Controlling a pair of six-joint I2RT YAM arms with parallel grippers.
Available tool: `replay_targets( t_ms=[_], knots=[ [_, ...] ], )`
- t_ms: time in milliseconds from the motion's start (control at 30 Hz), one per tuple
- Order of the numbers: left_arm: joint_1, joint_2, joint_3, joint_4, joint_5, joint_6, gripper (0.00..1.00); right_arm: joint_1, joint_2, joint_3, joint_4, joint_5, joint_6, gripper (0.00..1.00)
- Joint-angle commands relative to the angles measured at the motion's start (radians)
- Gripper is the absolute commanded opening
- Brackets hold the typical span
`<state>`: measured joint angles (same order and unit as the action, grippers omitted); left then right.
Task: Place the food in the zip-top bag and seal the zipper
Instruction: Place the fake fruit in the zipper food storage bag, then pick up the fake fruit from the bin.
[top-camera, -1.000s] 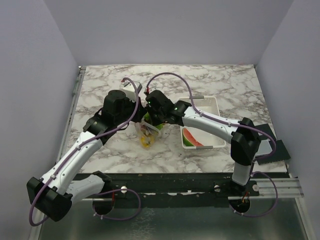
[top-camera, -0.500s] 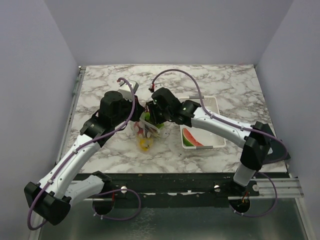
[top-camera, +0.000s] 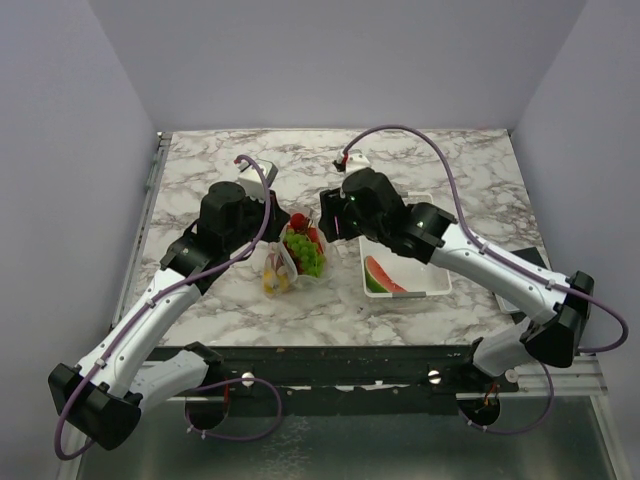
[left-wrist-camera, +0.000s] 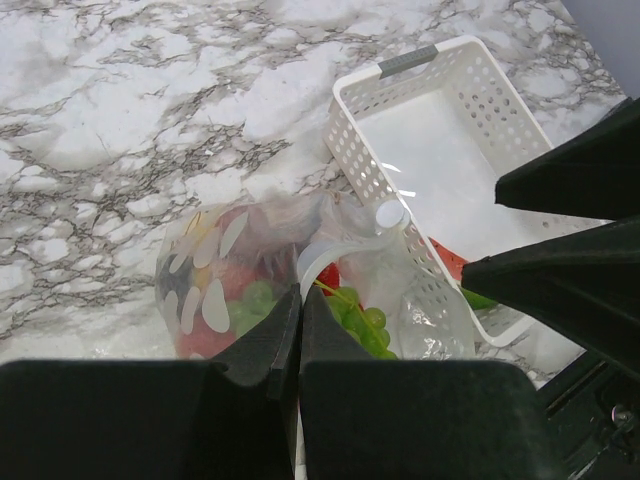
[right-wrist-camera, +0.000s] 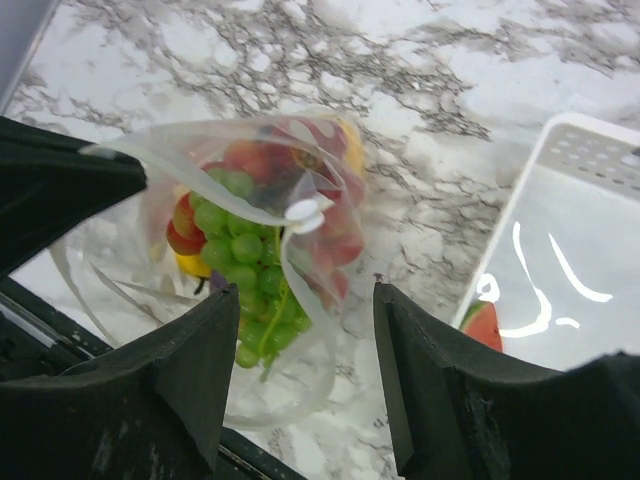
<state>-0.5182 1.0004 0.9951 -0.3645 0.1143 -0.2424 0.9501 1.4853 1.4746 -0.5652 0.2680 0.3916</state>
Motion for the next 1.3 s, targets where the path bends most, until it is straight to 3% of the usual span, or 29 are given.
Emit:
replay_targets(
  t_ms=[0,400,733,1267],
  knots=[
    [0.004,-0.016,0.004,0.053,-0.008,-0.002,0.0,-0.002,-0.074,-0.062,-0.099,0.113,-0.007,0.62],
    [0.004,-0.022,0.002,0.052,-0.022,-0.006,0.0,-0.022,-0.207,-0.233,-0.258,0.197,0.085,0.68],
    [0.004,-0.024,0.002,0.052,-0.018,-0.009,0.0,-0.07,-0.193,-0.352,-0.313,0.15,0.126,0.73],
    [0.004,-0.026,0.0,0.053,-0.009,-0.01,0.0,-0.201,-0.075,-0.488,-0.142,-0.062,0.045,0.73]
  ],
)
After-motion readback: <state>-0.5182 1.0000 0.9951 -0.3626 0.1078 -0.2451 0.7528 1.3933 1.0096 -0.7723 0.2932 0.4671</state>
